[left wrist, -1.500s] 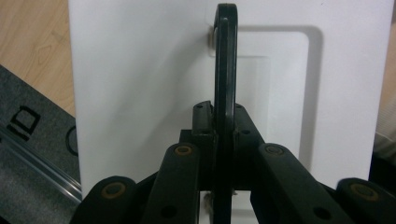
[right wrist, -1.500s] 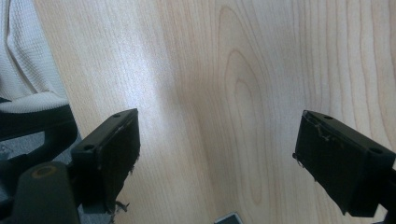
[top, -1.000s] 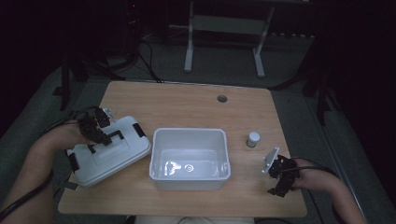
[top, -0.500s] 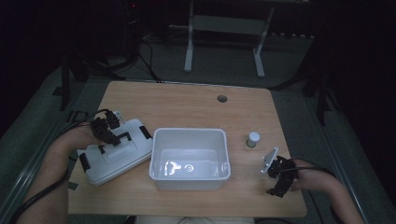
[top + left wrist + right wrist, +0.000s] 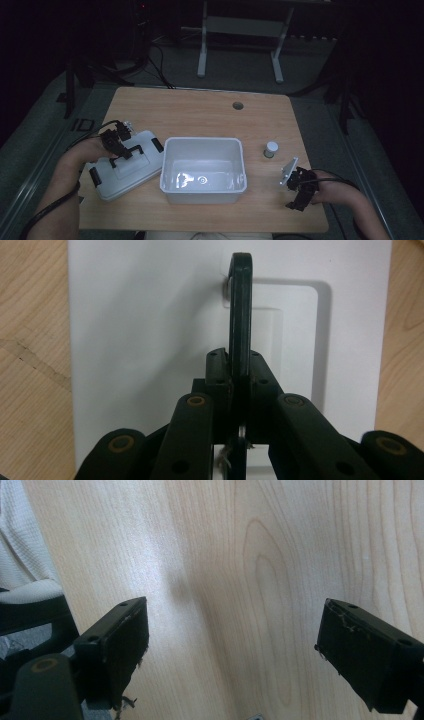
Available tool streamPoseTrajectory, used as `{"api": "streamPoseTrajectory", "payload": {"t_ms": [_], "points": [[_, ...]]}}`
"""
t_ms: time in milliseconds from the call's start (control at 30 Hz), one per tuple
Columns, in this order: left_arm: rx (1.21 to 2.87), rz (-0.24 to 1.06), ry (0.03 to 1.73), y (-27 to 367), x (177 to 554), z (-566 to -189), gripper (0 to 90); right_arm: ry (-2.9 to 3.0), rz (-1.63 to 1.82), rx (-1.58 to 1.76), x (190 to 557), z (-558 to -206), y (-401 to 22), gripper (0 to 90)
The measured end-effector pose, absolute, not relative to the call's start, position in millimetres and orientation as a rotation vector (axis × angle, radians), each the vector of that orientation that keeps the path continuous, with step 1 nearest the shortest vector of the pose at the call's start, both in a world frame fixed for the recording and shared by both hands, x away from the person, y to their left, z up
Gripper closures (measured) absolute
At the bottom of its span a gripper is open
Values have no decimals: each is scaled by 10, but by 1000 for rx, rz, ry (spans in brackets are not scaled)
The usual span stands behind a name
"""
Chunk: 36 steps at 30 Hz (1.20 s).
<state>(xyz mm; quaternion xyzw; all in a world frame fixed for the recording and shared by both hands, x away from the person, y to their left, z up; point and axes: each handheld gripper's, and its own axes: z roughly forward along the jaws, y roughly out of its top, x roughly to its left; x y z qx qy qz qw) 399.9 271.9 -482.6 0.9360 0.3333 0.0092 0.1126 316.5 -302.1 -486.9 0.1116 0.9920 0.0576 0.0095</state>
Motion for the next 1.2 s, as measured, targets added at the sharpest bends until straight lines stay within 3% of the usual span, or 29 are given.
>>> {"api": "streamPoseTrajectory", "payload": {"t_ms": [167, 233, 333, 433, 833, 1200], "points": [[2726, 33, 991, 2735, 3998, -4821, 801, 3106, 191, 349, 3161, -4872, -3029, 131], [2718, 54, 994, 2736, 3988, -4792, 617, 3111, 193, 355, 3168, -4868, -3036, 129], [2717, 90, 1022, 2742, 3974, -4747, 449, 3108, 154, 371, 3179, -4867, -3038, 120], [2725, 114, 1021, 2748, 3955, -4724, 380, 3104, 167, 370, 3189, -4856, -3030, 120], [2710, 87, 999, 2764, 3894, -4694, 295, 3074, 232, 388, 3377, -4752, -3069, 114], [2702, 99, 1013, 2809, 3845, -4654, 296, 3049, 258, 397, 3638, -4674, -3131, 136]]}}
